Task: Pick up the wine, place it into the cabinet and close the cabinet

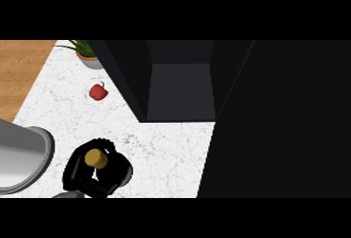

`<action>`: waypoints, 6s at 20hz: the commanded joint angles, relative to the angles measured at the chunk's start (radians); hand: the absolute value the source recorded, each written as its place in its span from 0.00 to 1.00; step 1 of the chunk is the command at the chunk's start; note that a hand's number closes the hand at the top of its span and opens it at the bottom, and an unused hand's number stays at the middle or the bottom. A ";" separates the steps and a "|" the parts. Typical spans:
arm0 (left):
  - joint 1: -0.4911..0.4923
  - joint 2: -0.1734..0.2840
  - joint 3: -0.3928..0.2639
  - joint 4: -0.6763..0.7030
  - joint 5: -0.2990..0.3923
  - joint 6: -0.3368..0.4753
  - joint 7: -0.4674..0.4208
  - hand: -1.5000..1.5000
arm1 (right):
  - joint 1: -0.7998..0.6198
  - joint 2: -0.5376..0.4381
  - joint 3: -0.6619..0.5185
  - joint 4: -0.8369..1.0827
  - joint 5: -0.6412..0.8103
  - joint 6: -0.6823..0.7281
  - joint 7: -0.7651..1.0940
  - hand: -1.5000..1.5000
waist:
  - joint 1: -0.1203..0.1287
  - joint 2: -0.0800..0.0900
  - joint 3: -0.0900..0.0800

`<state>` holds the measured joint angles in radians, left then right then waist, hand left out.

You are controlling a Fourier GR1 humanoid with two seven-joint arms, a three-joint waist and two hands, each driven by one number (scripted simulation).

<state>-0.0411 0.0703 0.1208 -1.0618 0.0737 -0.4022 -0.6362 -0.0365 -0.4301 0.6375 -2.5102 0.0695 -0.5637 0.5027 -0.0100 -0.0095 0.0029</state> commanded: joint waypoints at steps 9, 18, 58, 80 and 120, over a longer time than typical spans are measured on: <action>0.124 -0.070 -0.253 -0.325 0.077 0.144 0.198 1.00 | 0.112 -0.030 0.037 -0.161 0.073 -0.010 -0.011 0.00 | 0.001 0.004 -0.003; 0.100 -0.070 -0.362 -0.469 0.073 0.339 0.291 1.00 | 0.154 -0.077 0.030 -0.227 0.061 -0.013 -0.035 0.00 | -0.005 0.003 -0.003; -0.716 -0.070 -0.376 0.354 0.277 0.686 0.202 1.00 | 0.269 -0.112 -0.050 -0.172 -0.108 0.088 -0.224 0.00 | -0.039 0.017 -0.004; -0.988 -0.070 -0.298 0.801 0.391 0.763 0.164 1.00 | 0.353 -0.104 -0.038 -0.114 -0.149 0.146 -0.373 0.00 | -0.094 0.036 -0.003; -1.144 -0.039 -0.173 0.892 0.420 0.563 -0.011 1.00 | 0.453 -0.133 -0.071 -0.185 -0.154 0.200 -0.423 0.00 | -0.076 0.028 -0.006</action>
<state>-1.1898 0.0494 -0.0743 -0.1513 0.4725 0.2440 -0.6341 0.3592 -0.5323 0.5789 -2.5007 -0.0323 -0.3546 -0.0162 -0.1020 0.0269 -0.0026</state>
